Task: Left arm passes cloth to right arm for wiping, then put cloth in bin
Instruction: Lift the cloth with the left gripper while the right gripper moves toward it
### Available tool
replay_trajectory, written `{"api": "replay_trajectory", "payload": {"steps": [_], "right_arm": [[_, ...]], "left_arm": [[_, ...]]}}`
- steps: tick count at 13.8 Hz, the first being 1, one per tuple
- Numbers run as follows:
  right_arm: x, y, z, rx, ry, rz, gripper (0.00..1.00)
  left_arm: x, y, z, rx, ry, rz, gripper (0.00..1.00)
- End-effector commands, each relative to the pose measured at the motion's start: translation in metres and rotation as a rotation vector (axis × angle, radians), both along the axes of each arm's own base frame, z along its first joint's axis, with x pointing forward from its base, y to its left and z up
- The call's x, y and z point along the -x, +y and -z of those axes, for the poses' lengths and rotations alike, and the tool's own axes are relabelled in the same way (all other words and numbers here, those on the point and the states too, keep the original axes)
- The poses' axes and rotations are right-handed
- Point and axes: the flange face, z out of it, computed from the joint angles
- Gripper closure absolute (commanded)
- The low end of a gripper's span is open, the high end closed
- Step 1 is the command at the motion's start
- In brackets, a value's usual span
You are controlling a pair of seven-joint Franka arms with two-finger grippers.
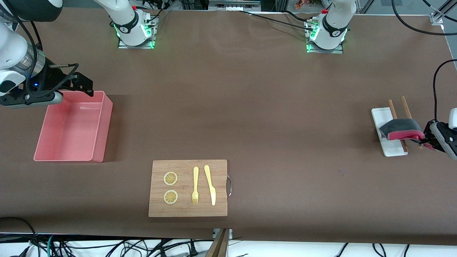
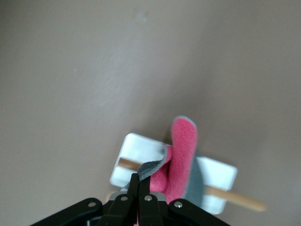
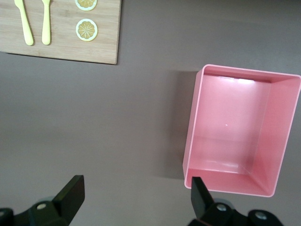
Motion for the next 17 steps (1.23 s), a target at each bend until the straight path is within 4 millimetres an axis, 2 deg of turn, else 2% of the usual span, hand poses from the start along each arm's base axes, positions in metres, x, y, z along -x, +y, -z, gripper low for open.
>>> {"api": "replay_trajectory", "payload": {"steps": [1,2,3,5,6,7,9,10,11,12,13,15,17], "right_arm": [[0.0,0.009,-0.009,0.006,-0.015,-0.024,0.0],[-0.003,0.009,-0.004,-0.01,-0.013,-0.021,0.0],[-0.003,0.012,-0.002,-0.039,0.001,-0.021,0.0],[0.003,0.017,-0.003,-0.054,0.036,-0.028,0.0],[0.01,0.018,-0.004,-0.053,0.072,-0.039,0.0],[0.015,0.027,0.001,-0.062,0.115,-0.071,0.0],[0.025,0.039,0.003,-0.072,0.164,-0.193,0.0],[0.028,0.041,-0.001,-0.077,0.17,-0.252,0.0],[0.029,0.045,-0.005,-0.095,0.164,-0.34,0.0],[0.028,0.049,-0.002,-0.129,0.163,-0.472,0.0],[0.024,0.05,0.004,-0.173,0.155,-0.603,0.0],[0.007,0.052,0.035,-0.325,0.162,-0.756,0.0],[-0.009,0.057,0.064,-0.48,0.11,-0.846,0.0]], "left_arm": [[-0.004,-0.06,-0.052,-0.007,0.111,-0.122,1.0],[-0.002,-0.079,-0.069,-0.024,0.151,-0.191,1.0],[0.001,-0.108,-0.085,-0.047,0.183,-0.25,1.0],[0.012,-0.177,-0.12,-0.102,0.201,-0.367,1.0],[0.021,-0.215,-0.132,-0.133,0.226,-0.433,1.0],[0.03,-0.269,-0.14,-0.178,0.234,-0.465,1.0],[0.042,-0.363,-0.175,-0.293,0.095,-0.387,1.0],[0.052,-0.399,-0.18,-0.34,0.055,-0.347,1.0],[0.059,-0.421,-0.181,-0.343,0.045,-0.348,1.0],[0.06,-0.433,-0.178,-0.327,0.045,-0.384,1.0],[0.058,-0.447,-0.167,-0.259,0.097,-0.404,1.0],[0.046,-0.465,-0.145,-0.032,0.233,-0.427,1.0],[0.036,-0.482,-0.129,0.087,0.288,-0.436,1.0]]}}
